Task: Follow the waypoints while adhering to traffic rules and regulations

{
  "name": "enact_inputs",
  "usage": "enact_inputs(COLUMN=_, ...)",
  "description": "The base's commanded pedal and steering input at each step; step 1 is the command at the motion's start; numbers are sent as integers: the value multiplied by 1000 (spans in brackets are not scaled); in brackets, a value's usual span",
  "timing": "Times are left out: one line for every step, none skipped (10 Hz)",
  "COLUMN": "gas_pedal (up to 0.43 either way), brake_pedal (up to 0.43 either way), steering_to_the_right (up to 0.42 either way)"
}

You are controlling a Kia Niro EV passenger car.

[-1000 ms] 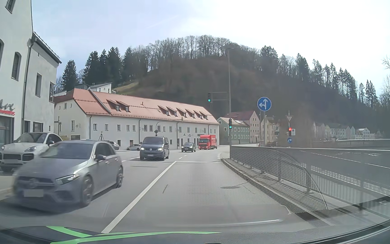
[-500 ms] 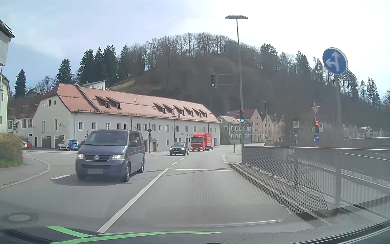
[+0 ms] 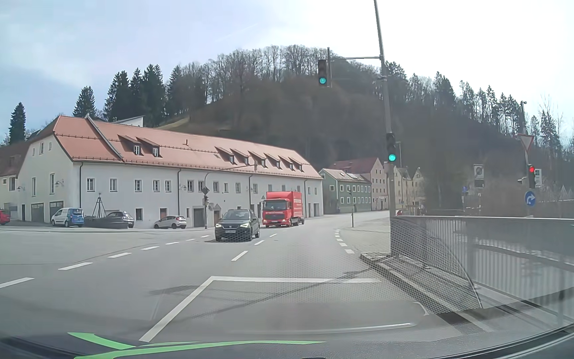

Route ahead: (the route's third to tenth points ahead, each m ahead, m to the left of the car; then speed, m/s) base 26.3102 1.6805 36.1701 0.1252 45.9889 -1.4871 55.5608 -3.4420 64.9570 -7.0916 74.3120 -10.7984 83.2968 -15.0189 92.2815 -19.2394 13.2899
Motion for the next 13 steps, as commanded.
enact_inputs(gas_pedal=67, brake_pedal=0, steering_to_the_right=11)
enact_inputs(gas_pedal=67, brake_pedal=0, steering_to_the_right=13)
enact_inputs(gas_pedal=67, brake_pedal=0, steering_to_the_right=15)
enact_inputs(gas_pedal=67, brake_pedal=0, steering_to_the_right=17)
enact_inputs(gas_pedal=67, brake_pedal=0, steering_to_the_right=18)
enact_inputs(gas_pedal=67, brake_pedal=0, steering_to_the_right=19)
enact_inputs(gas_pedal=67, brake_pedal=0, steering_to_the_right=20)
enact_inputs(gas_pedal=67, brake_pedal=0, steering_to_the_right=21)
enact_inputs(gas_pedal=67, brake_pedal=0, steering_to_the_right=22)
enact_inputs(gas_pedal=67, brake_pedal=0, steering_to_the_right=22)
enact_inputs(gas_pedal=67, brake_pedal=0, steering_to_the_right=23)
enact_inputs(gas_pedal=67, brake_pedal=0, steering_to_the_right=23)
enact_inputs(gas_pedal=67, brake_pedal=0, steering_to_the_right=23)
